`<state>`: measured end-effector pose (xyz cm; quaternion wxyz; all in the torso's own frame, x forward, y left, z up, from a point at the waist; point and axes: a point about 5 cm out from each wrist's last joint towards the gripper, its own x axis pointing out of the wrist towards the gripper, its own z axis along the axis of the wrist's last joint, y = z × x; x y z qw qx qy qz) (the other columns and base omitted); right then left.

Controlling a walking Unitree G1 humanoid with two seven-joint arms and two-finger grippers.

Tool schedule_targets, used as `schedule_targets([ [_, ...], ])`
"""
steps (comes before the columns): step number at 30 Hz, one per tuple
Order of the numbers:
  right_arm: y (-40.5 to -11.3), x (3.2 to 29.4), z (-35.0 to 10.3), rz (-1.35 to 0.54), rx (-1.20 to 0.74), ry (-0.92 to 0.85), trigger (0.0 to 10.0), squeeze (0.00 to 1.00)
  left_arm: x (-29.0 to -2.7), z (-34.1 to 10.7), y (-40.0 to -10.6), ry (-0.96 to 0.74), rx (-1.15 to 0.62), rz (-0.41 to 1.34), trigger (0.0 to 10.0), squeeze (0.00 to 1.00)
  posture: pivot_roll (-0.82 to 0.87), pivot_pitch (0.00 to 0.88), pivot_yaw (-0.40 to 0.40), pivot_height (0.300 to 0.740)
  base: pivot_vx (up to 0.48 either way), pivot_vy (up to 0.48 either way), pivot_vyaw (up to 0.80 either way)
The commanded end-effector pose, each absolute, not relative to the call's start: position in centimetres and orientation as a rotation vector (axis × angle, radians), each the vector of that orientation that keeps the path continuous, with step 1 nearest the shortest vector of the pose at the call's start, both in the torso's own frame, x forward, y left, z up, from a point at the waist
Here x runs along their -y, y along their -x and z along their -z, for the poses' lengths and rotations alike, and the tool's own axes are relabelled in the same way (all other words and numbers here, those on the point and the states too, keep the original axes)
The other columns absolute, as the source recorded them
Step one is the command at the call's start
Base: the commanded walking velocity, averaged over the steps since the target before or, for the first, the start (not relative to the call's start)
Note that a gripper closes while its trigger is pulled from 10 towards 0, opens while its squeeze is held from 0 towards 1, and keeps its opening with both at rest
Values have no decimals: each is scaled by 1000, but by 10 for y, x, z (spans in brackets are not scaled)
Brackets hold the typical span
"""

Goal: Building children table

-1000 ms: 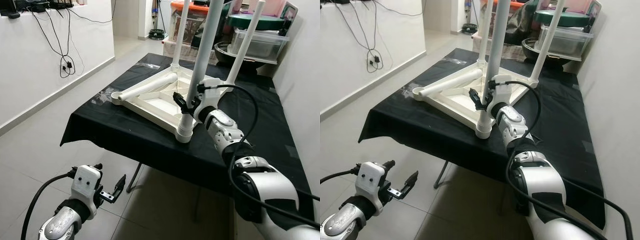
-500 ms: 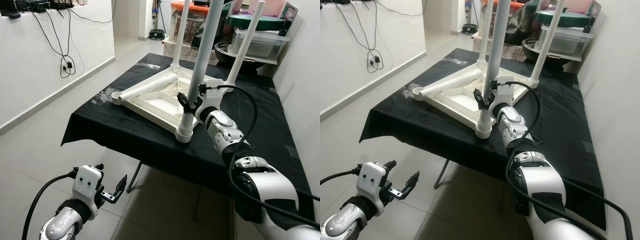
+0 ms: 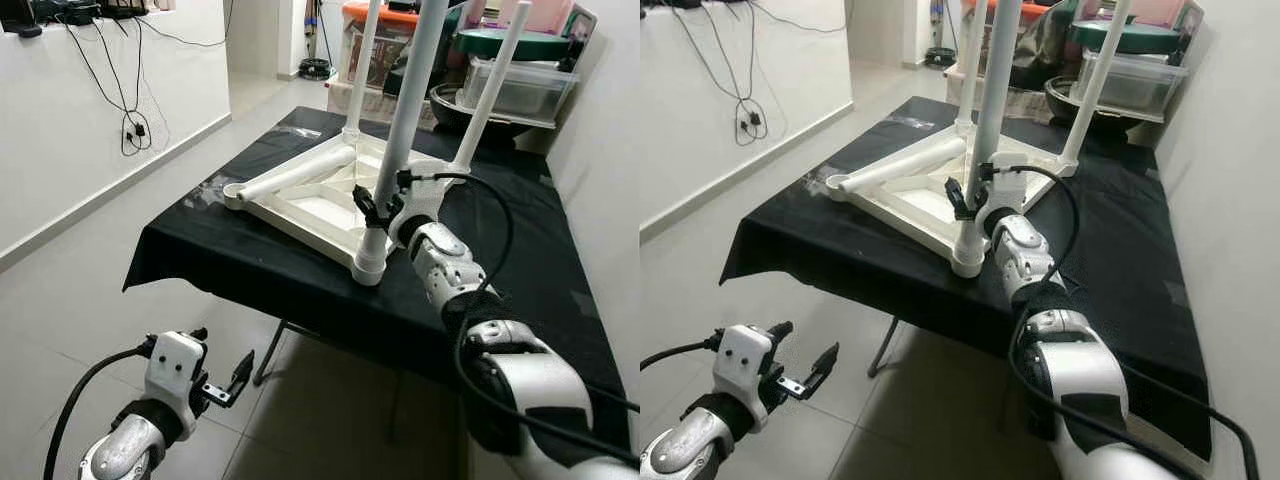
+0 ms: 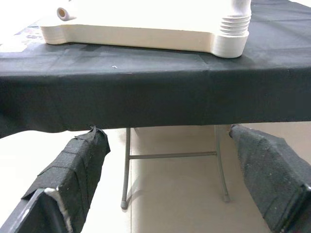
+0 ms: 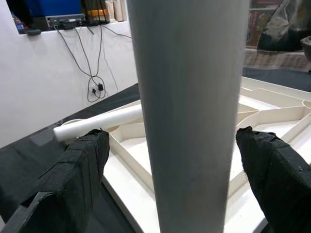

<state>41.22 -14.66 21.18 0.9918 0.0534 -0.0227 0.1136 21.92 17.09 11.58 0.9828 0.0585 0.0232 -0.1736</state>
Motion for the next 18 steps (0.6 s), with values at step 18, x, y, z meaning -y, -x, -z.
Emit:
schedule_targets([
  [18, -404, 161, -199, -123, 14, -134, 10000, 0, -169, -113, -218, -101, -49, 360, 10000, 0, 45, 0, -92, 740, 0, 0, 0],
])
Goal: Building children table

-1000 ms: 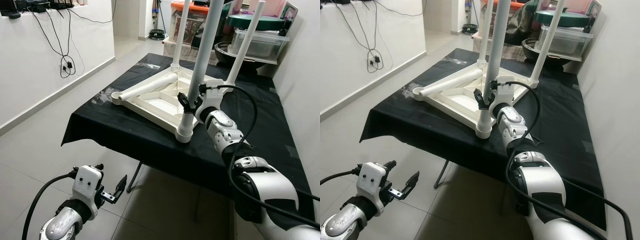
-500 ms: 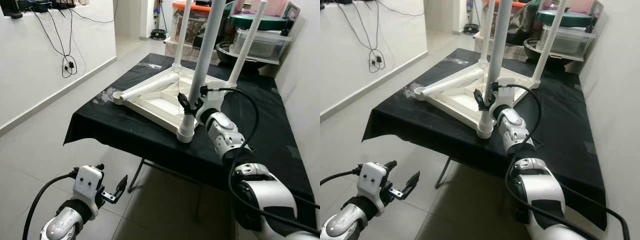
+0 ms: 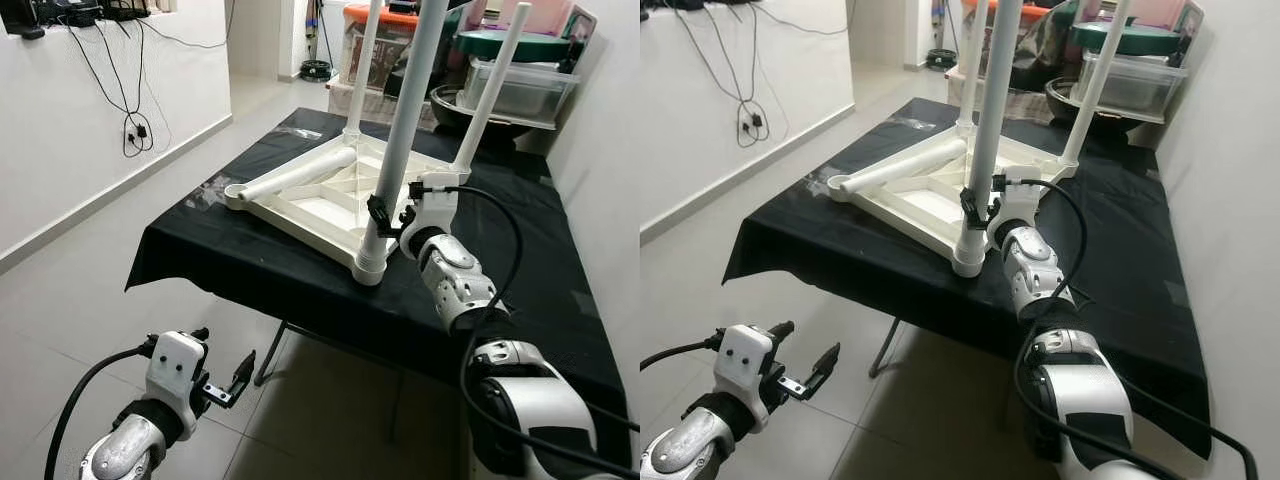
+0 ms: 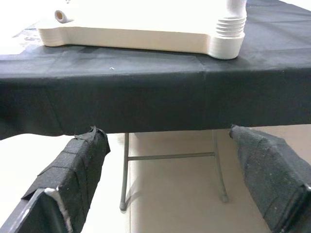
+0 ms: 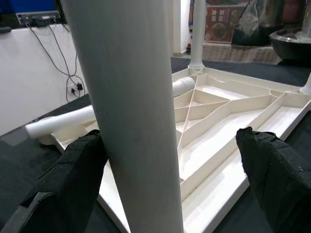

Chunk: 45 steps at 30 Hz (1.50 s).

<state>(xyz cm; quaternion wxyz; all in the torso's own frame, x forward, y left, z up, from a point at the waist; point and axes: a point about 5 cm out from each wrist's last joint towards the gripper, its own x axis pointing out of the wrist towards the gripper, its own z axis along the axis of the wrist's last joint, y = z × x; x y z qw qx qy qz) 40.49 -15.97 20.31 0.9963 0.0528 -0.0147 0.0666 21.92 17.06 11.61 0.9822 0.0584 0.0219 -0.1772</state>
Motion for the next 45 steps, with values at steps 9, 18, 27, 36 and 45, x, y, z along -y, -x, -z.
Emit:
schedule_targets([
  [9, -377, 161, -197, -169, 35, -165, 10000, 0, -169, -112, -218, -98, -50, 367, 10000, 0, 21, 0, -85, 740, 0, 0, 0],
  [18, -360, 178, -189, -109, 25, -98, 10000, 0, -170, -112, -220, -103, -48, 371, 10000, 0, 14, 0, -83, 740, 0, 0, 0],
  [27, -318, 195, -158, 81, 10, 92, 10000, 0, -174, -111, -214, -98, -52, 329, 10000, 0, 15, 0, -93, 740, 0, 0, 0],
  [36, -298, 211, -138, 199, -69, 150, 10000, 0, -181, -111, -206, -95, -62, 271, 10000, 0, 16, 0, -97, 740, 0, 0, 0],
  [45, -286, 197, -132, 171, -80, 167, 10000, 0, -192, -110, -206, -87, -81, 172, 10000, 0, 16, 0, -91, 740, 0, 125, -800],
])
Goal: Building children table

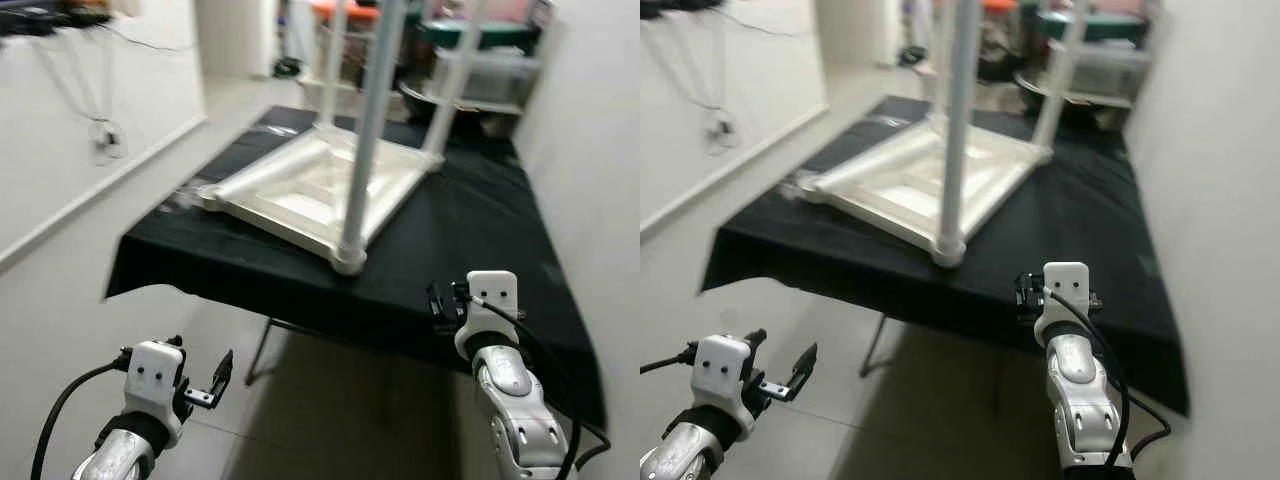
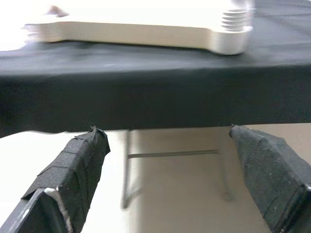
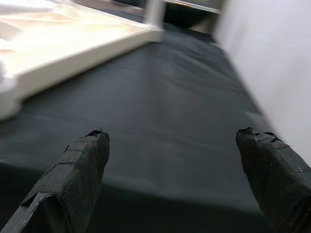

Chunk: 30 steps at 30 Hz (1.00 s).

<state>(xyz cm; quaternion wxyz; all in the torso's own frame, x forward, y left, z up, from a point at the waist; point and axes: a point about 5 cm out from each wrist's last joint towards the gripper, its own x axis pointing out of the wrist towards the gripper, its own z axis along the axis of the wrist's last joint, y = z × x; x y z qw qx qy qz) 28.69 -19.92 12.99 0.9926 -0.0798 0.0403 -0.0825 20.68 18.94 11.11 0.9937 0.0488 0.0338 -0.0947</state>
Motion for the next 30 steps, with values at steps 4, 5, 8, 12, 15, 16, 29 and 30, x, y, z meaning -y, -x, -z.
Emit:
schedule_targets([
  [4, -288, 194, -133, 197, -86, 180, 10000, 0, -193, -111, -207, -92, -78, 171, 10000, 0, 20, 0, -92, 740, 0, 480, -800],
  [5, -289, 194, -133, 201, -86, 183, 10000, 0, -193, -112, -207, -94, -76, 170, 10000, 0, 20, 0, -92, 740, 0, 480, -800],
  [8, -291, 195, -134, 232, -93, 193, 10000, 0, -193, -114, -208, -94, -58, 158, 10000, 0, 23, 0, -93, 740, 0, 480, -800],
  [12, -296, 192, -139, 247, -71, 183, 10000, 0, -196, -120, -211, -128, -26, 121, 10000, 0, 26, 0, -89, 740, 0, 0, -400],
  [15, -301, 190, -144, 247, -48, 183, 10000, 0, -200, -124, -215, -153, -14, 75, 10000, 0, 26, 0, -88, 740, 0, 0, 0],
  [16, -301, 190, -144, 247, -48, 183, 10000, 0, -200, -124, -215, -153, -14, 75, 10000, 0, 26, 0, -88, 740, 0, 0, 0],
  [29, -320, 189, -160, 288, 2, 162, 10000, 0, -204, -132, -223, -153, 12, 22, 10000, 0, 42, 0, -86, 740, 0, 0, 0],
  [30, -320, 188, -160, 289, 2, 159, 10000, 0, -204, -132, -223, -153, 11, 21, 10000, 0, 43, 0, -85, 740, 0, 0, 0],
])
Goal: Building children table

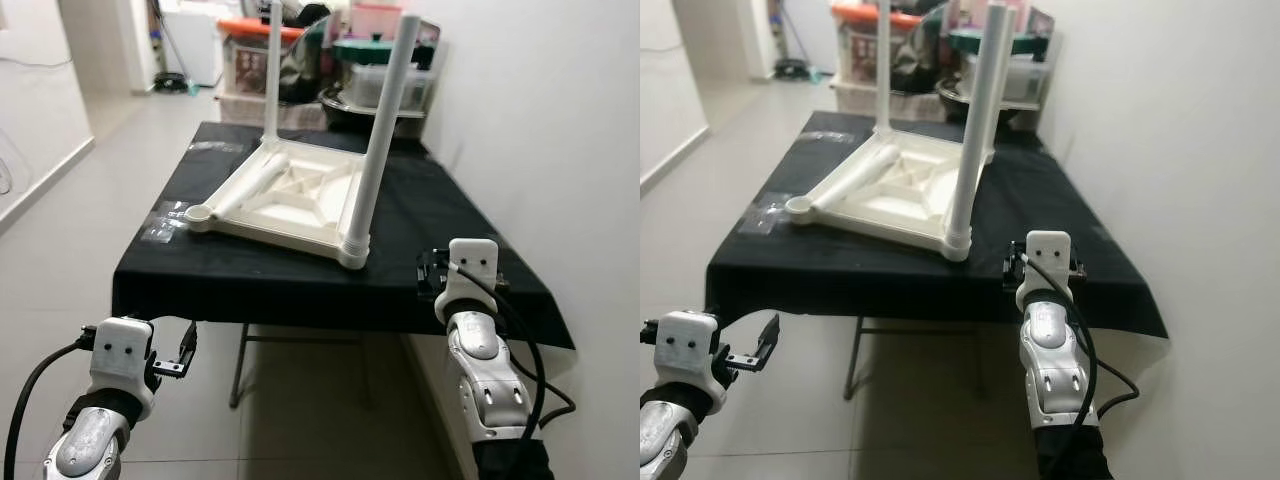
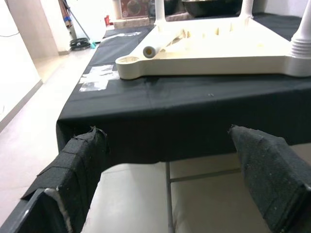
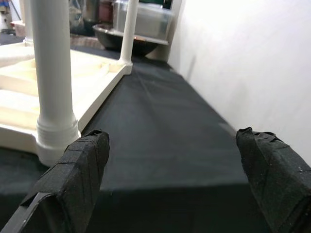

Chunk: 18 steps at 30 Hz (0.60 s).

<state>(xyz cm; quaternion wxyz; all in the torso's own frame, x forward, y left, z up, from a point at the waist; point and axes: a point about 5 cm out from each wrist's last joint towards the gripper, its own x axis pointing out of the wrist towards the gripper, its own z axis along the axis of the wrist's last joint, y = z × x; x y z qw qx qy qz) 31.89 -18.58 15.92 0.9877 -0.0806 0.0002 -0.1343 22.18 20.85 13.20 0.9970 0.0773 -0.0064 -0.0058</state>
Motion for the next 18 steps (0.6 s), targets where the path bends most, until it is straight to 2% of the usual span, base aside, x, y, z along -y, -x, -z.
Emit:
schedule_targets([
  [1, -321, 188, -159, 289, 2, 158, 10000, 0, -204, -133, -224, -152, 12, 20, 10000, 0, 44, 0, -84, 740, 0, 0, 0],
  [11, -322, 191, -161, 356, 14, 154, 10000, 0, -204, -134, -227, -154, 14, 24, 10000, 0, 41, 0, -78, 740, 259, 0, 0],
  [12, -327, 212, -167, 465, 23, 138, 10000, 0, -204, -135, -228, -154, 18, 29, 10000, 0, 45, 0, -77, 740, 292, 0, 0],
  [13, -329, 220, -169, 503, 26, 130, 10000, 0, -204, -135, -228, -154, 19, 31, 10000, 0, 45, 0, -77, 740, 292, 0, 0],
  [18, -335, 234, -178, 559, 42, 118, 10000, 0, -204, -135, -229, -156, 22, 33, 10000, 0, 46, 0, -78, 740, 292, 0, 0],
])
